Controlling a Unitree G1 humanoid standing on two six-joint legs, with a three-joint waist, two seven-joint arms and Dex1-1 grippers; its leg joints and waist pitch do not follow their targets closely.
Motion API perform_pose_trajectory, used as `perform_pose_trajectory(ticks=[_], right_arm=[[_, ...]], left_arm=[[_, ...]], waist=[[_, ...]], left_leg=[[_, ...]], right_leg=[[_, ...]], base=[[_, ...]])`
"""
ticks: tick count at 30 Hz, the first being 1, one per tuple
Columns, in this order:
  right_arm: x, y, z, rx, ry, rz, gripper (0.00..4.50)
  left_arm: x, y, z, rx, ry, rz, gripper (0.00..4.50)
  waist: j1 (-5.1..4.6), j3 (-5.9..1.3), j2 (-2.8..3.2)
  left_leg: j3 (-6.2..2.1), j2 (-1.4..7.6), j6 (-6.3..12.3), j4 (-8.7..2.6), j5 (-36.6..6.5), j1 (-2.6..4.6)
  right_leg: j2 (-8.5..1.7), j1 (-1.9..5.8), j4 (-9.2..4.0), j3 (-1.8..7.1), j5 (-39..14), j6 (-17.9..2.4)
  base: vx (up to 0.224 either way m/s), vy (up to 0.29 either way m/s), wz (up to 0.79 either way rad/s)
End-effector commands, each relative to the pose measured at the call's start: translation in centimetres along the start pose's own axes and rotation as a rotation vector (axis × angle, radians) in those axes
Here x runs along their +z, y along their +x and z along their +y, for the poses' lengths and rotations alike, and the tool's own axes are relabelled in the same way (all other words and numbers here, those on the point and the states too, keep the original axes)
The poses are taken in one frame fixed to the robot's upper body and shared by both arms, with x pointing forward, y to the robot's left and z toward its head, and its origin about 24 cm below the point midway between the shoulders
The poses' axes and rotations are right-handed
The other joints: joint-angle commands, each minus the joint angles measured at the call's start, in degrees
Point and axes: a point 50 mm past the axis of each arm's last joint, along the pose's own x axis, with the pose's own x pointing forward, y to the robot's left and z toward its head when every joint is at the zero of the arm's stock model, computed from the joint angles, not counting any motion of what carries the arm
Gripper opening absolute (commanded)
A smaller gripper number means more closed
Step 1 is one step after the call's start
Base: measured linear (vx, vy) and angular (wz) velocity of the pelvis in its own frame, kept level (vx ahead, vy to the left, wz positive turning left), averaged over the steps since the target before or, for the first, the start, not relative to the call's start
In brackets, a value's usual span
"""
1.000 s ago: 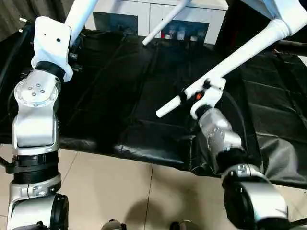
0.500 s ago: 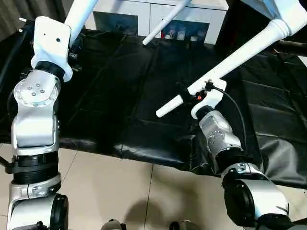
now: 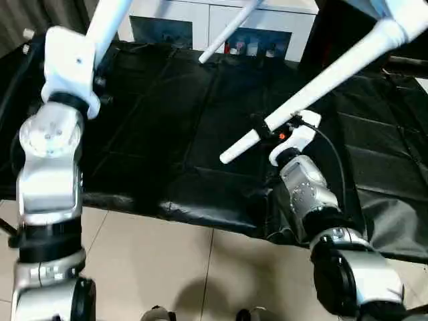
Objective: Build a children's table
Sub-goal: Flip table
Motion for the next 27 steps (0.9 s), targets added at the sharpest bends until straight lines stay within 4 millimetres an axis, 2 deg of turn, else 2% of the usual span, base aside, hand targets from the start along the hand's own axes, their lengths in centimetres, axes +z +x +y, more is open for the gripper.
perform_pose_trajectory(ticks=[1,3,5,6,10,12,13,14,15,18,20,21,23,25,26,27], right_arm=[[2.8,0.0,0.3,0.048,-0.148,-0.108,1.64],[3.7,-0.6,0.5,0.072,-0.208,-0.145,1.62],[4.2,-1.0,0.6,0.083,-0.231,-0.167,1.61],[4.5,-1.5,0.7,0.094,-0.265,-0.180,1.60],[5.0,-3.7,0.5,0.099,-0.358,-0.207,1.58],[4.9,-3.9,0.5,0.095,-0.363,-0.208,1.57],[4.8,-4.9,-0.2,0.053,-0.389,-0.209,1.55],[4.7,-5.7,-0.6,0.022,-0.424,-0.204,1.55],[4.3,-6.7,-1.3,-0.019,-0.500,-0.188,1.55],[3.9,-7.8,-1.8,-0.048,-0.573,-0.169,1.54],[3.4,-8.4,-2.0,-0.059,-0.657,-0.139,1.54],[3.3,-8.6,-2.1,-0.062,-0.682,-0.131,1.54],[2.6,-9.3,-2.6,-0.091,-0.739,-0.104,1.54],[1.7,-10.1,-3.2,-0.138,-0.770,-0.065,1.54],[1.4,-10.3,-3.4,-0.154,-0.782,-0.055,1.54],[1.3,-10.4,-3.5,-0.165,-0.792,-0.050,1.54]], left_arm=[[0.4,-0.5,1.5,0.105,-0.043,-0.046,1.83],[-0.4,-0.9,1.7,0.130,-0.043,-0.034,1.80],[-0.8,-1.1,1.8,0.142,-0.039,-0.026,1.76],[-1.3,-1.4,1.9,0.153,-0.039,-0.016,1.74],[-3.0,-2.2,1.6,0.154,-0.052,0.021,1.62],[-3.0,-2.2,1.6,0.152,-0.053,0.023,1.56],[-3.5,-2.4,1.1,0.131,-0.066,0.035,1.50],[-3.8,-2.5,0.6,0.108,-0.072,0.041,1.50],[-4.2,-2.6,-0.3,0.067,-0.077,0.045,1.49],[-4.8,-2.6,-2.1,-0.007,-0.093,0.064,1.47],[-5.5,-2.5,-3.4,-0.068,-0.104,0.093,1.45],[-5.7,-2.5,-3.8,-0.086,-0.108,0.102,1.45],[-6.6,-2.4,-5.2,-0.131,-0.115,0.132,1.45],[-7.9,-2.1,-6.7,-0.170,-0.117,0.170,1.45],[-8.2,-1.8,-7.1,-0.176,-0.119,0.178,1.45],[-8.4,-1.6,-7.3,-0.180,-0.120,0.183,1.45]], waist=[[0.36,-5.55,-0.42],[0.38,-5.57,-0.43],[0.45,-5.49,-0.76],[0.59,-5.35,-0.70],[0.63,-5.29,-0.86],[0.91,-5.28,-0.80],[1.05,-5.23,-0.58],[1.36,-5.03,-0.70],[1.53,-5.09,-0.77],[2.03,-5.19,-0.71],[2.22,-5.12,-0.92],[2.20,-5.04,-0.88],[1.96,-4.82,-1.09],[1.51,-4.76,-1.22],[1.33,-4.78,-0.91],[1.02,-4.65,-1.02]], left_leg=[[0.31,1.18,7.08,-3.58,-0.63,0.98],[0.24,1.17,6.78,-3.63,-0.88,1.04],[0.27,1.20,6.27,-3.75,-1.82,1.10],[0.28,1.21,6.08,-3.78,-2.29,1.13],[0.18,1.32,5.08,-3.99,-3.11,1.33],[0.24,1.34,4.48,-4.11,-4.44,1.64],[0.25,1.37,4.09,-4.14,-5.07,1.78],[0.39,1.49,3.37,-4.20,-6.24,2.10],[0.35,1.55,2.95,-4.29,-6.97,2.25],[0.41,1.44,2.31,-4.36,-7.60,2.29],[0.53,1.35,2.00,-4.39,-8.49,2.37],[0.59,1.33,1.90,-4.41,-9.40,2.37],[0.37,1.23,1.12,-4.77,-12.01,1.78],[0.19,1.16,0.38,-4.98,-13.84,1.70],[0.14,1.07,0.08,-4.97,-14.15,1.77],[0.00,1.12,-0.16,-5.10,-15.46,1.86]], right_leg=[[-2.95,4.26,-2.38,1.08,-1.10,-16.06],[-2.90,4.28,-2.47,1.07,-1.83,-15.48],[-2.84,4.26,-2.70,1.11,-3.36,-14.28],[-2.82,4.10,-2.90,1.17,-4.40,-13.75],[-2.64,3.81,-2.99,1.20,-4.95,-12.33],[-2.54,3.49,-3.22,1.19,-5.81,-12.05],[-2.51,3.34,-3.34,1.25,-6.24,-11.96],[-2.34,2.96,-3.62,1.34,-6.43,-11.48],[-2.30,2.93,-3.58,1.32,-6.16,-11.32],[-2.19,2.98,-3.65,1.47,-5.57,-10.70],[-2.11,2.81,-3.86,1.53,-6.20,-10.04],[-2.07,2.76,-3.96,1.56,-6.92,-9.82],[-2.38,3.09,-4.47,1.58,-11.50,-8.00],[-2.51,3.20,-4.72,1.54,-14.18,-6.84],[-2.47,3.05,-5.01,1.55,-14.66,-6.15],[-2.46,3.01,-5.03,1.53,-15.09,-6.06]], base=[[0.000,0.000,0.00],[0.000,0.000,0.00],[0.000,0.000,0.00],[0.000,0.000,0.00],[0.000,0.000,0.00],[0.000,0.000,0.00],[0.000,0.000,0.00],[0.000,0.000,0.00],[0.000,0.000,0.00],[0.000,0.000,0.00],[0.000,0.000,0.00],[0.000,0.000,0.00],[0.000,0.000,0.00],[0.000,0.000,0.00],[0.000,0.000,0.00],[0.000,0.000,0.00]])
